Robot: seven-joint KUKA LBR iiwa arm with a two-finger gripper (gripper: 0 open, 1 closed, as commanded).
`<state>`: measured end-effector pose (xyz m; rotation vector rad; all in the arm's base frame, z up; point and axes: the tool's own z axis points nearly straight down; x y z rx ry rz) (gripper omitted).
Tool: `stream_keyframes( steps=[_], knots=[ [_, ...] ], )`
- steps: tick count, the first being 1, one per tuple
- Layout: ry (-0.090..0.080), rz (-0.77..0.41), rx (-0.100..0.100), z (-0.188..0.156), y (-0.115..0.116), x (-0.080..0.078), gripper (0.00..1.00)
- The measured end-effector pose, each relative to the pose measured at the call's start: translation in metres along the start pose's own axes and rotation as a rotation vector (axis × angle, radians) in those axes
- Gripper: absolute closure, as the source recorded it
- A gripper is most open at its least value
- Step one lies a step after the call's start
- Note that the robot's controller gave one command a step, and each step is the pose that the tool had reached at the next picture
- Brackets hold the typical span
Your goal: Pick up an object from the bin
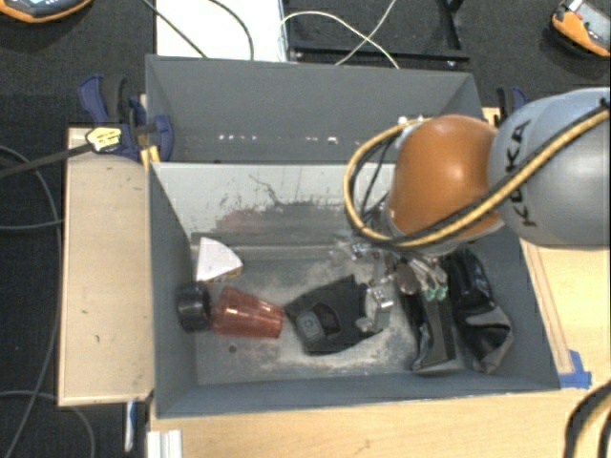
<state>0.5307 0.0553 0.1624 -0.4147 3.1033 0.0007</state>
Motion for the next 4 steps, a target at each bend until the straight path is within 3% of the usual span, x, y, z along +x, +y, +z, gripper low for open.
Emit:
stream_keyframes(
  steps=[1,2,3,4],
  knots=[
    [0.004,-0.137,-0.002,0.052,-0.004,-0.027,0.0],
    [-0.002,0.047,-0.001,0.092,-0.008,-0.003,0.0],
    [-0.003,-0.006,-0.003,0.09,-0.013,-0.018,1.0],
    [-0.003,-0.005,-0.003,0.09,-0.013,-0.018,1.0]
  ],
)
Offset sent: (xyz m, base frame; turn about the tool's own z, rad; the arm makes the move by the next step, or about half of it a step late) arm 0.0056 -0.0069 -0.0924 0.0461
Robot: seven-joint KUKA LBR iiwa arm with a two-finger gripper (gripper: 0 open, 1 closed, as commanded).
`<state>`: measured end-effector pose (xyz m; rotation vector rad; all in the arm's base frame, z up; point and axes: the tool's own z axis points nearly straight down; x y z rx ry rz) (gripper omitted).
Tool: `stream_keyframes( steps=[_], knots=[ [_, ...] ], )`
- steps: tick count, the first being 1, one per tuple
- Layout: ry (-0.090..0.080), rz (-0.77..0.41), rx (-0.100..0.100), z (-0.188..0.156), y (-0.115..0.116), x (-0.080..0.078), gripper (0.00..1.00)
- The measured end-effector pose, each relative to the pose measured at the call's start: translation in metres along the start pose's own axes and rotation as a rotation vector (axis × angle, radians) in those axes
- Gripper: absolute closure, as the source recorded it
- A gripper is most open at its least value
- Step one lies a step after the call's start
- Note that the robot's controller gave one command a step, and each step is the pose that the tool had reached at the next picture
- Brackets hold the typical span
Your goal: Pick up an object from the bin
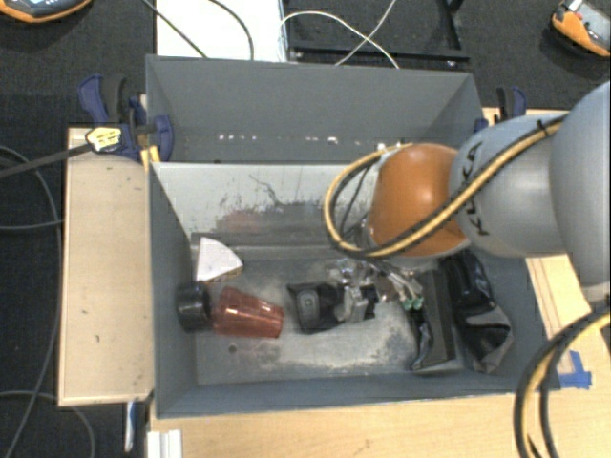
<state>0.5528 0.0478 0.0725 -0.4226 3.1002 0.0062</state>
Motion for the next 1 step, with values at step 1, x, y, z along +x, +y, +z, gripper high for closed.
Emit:
stream_keyframes(
  steps=[1],
  knots=[
    [0.0,0.0,0.0,-0.0048,0.0002,0.0006,1.0]
  ],
)
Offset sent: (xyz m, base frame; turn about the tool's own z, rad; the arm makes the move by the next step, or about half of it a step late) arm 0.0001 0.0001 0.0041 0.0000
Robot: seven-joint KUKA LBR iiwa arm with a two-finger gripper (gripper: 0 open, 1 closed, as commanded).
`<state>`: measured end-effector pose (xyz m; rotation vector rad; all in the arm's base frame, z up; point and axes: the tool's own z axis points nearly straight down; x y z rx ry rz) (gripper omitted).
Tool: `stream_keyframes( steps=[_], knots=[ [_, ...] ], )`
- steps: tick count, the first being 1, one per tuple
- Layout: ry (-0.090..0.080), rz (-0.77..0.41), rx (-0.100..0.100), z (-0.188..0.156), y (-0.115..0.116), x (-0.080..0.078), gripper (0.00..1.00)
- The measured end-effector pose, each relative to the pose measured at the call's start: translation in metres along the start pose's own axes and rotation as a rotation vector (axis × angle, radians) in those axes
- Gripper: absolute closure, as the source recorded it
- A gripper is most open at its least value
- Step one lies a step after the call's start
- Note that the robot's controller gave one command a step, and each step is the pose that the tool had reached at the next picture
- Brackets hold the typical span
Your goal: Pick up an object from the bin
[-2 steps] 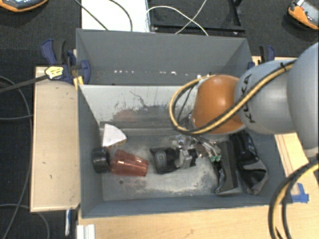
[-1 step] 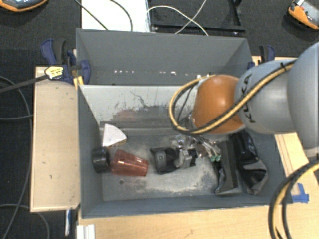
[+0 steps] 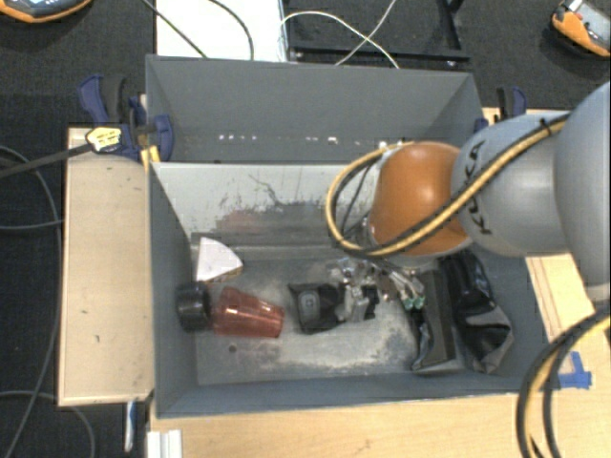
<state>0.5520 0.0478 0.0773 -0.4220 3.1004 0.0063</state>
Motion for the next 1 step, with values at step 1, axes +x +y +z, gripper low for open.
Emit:
stream_keyframes(
  steps=[1],
  knots=[
    [0.0,0.001,0.001,-0.0118,-0.0004,-0.0001,1.0]
  ],
)
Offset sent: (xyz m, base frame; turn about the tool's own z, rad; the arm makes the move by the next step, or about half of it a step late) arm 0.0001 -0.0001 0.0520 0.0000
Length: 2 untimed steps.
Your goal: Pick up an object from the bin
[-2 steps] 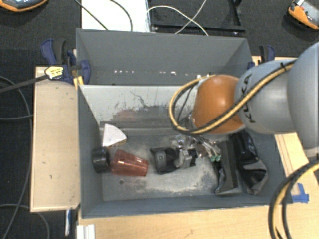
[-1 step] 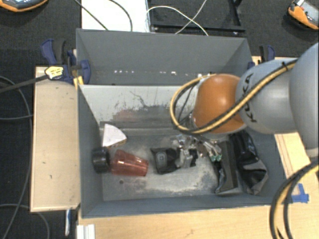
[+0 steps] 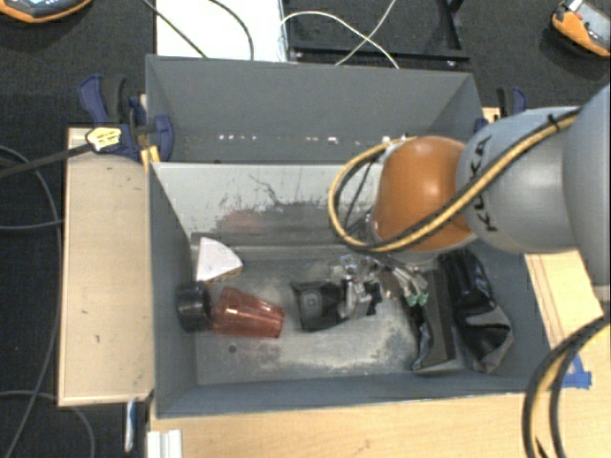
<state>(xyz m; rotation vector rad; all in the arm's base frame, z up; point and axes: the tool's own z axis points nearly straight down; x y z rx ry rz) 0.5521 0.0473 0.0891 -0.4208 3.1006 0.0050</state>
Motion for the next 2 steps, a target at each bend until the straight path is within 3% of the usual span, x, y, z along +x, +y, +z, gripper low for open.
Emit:
stream_keyframes(
  steps=[2],
  knots=[
    [-0.002,0.002,0.0,-0.027,0.0,-0.001,1.0]
  ],
)
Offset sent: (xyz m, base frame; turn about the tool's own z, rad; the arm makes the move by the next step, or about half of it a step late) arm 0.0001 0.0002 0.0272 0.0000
